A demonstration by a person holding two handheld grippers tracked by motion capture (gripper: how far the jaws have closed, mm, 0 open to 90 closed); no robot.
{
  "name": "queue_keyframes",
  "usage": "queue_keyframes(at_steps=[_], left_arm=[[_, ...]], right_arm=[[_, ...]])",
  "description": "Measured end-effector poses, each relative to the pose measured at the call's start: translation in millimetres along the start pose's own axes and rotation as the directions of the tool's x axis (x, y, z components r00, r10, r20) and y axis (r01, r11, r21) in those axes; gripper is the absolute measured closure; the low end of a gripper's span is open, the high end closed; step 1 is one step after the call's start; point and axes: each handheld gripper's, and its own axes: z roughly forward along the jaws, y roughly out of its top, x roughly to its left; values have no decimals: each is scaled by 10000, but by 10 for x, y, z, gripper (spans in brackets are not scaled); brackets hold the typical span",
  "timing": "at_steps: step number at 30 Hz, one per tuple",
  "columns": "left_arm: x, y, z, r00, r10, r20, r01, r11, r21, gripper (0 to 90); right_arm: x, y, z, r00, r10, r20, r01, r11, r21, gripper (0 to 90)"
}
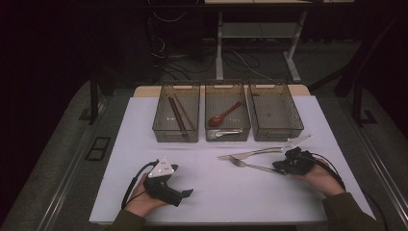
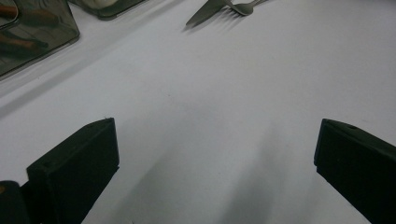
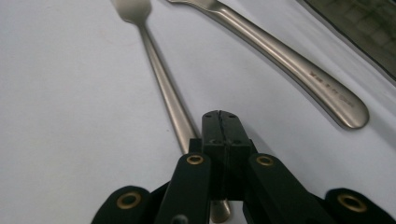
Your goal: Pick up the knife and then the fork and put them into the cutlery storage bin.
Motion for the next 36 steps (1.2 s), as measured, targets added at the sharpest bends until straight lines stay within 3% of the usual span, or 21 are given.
queue_keyframes(at_steps=[4,7,11,14,23,31,36], left_arm=[[-5,3,9,10000,12,30,-12,10000,-6,0],[-1,2,6,10000,28,42,-28,10000,6,0],[1,-1,2,10000,11,65,-11,10000,-25,0],[3,-4,0,10000,9,80,-8,10000,-52,0],[1,-2,-1,9999,42,111,-41,10000,-66,0],[-5,1,-2,9999,88,135,-87,10000,-43,0],[-2,1,-3,9998,87,152,-86,9999,-75,0]], right_arm=[[28,174,-18,9974,-407,-586,436,9979,488,776],[97,355,42,9898,-1124,-876,1218,9863,1110,745],[168,584,170,9692,-2091,-1303,2336,9481,2159,733],[223,726,255,9553,-2531,-1530,2875,9159,2802,733],[293,918,422,9301,-3192,-1817,3662,8439,3922,769],[326,947,444,9177,-3544,-1797,3974,8188,4143,826],[324,944,442,9108,-3709,-1813,4129,8140,4085,835]])
